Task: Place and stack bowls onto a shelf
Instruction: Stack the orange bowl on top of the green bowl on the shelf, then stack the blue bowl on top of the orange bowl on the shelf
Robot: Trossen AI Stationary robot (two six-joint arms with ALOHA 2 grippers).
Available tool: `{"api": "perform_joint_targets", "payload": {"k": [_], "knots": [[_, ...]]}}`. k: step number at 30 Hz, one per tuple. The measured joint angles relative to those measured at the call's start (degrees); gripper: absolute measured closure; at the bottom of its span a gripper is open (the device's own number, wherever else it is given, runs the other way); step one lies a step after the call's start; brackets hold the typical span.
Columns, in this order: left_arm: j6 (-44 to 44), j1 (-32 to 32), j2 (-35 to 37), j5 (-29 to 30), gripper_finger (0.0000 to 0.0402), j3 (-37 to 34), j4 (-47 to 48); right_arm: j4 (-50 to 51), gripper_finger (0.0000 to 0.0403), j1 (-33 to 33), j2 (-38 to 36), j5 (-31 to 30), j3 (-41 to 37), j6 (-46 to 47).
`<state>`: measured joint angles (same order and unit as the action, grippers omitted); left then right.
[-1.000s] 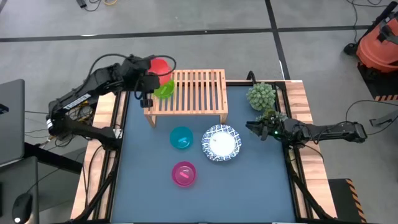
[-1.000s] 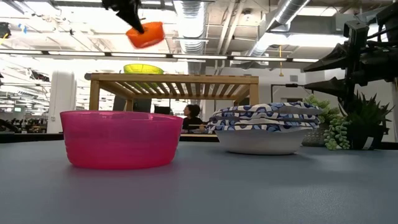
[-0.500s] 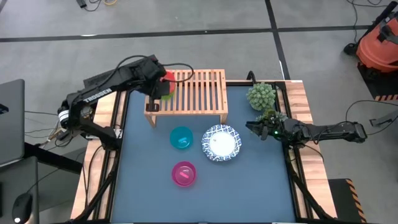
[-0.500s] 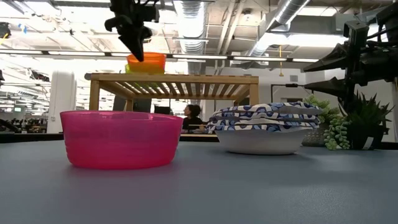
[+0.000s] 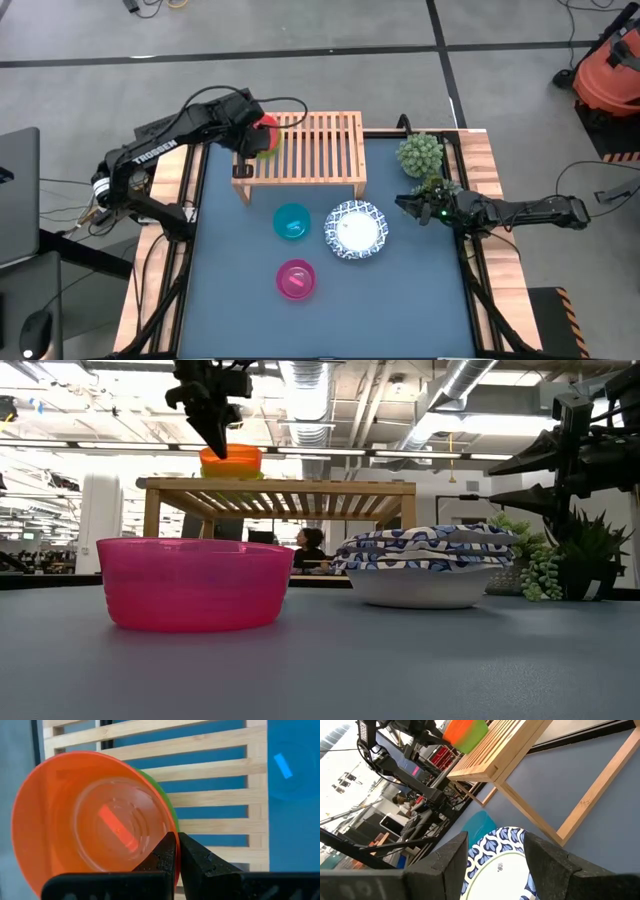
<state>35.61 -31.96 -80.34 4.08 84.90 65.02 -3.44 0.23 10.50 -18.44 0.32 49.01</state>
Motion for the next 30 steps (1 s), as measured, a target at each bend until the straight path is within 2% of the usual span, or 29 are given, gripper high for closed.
{"api": "perform_joint_targets", "payload": {"k": [6,19,25,28,30], "knots": [[0.2,-0.9,0.0,-0.2,0.0378,0.0,0.9,0.0,0.0184,0.0,0.0,0.0,0.0,0.0],[0.1,-1.1,0.0,-0.3,0.0226,1.4,1.4,0.0,0.0184,0.0,0.0,0.0,0.0,-0.1],[-1.8,-1.1,0.0,-0.4,0.0186,5.7,2.4,0.0,0.0184,0.0,0.0,0.0,0.0,-0.1],[-3.2,-0.9,0.0,-3.6,0.0182,9.1,4.9,0.0,0.0184,0.0,0.0,0.0,0.0,0.0],[-5.3,0.0,0.0,-9.4,0.0182,10.9,6.0,0.0,0.0184,0.0,0.0,0.0,0.0,0.0]]}}
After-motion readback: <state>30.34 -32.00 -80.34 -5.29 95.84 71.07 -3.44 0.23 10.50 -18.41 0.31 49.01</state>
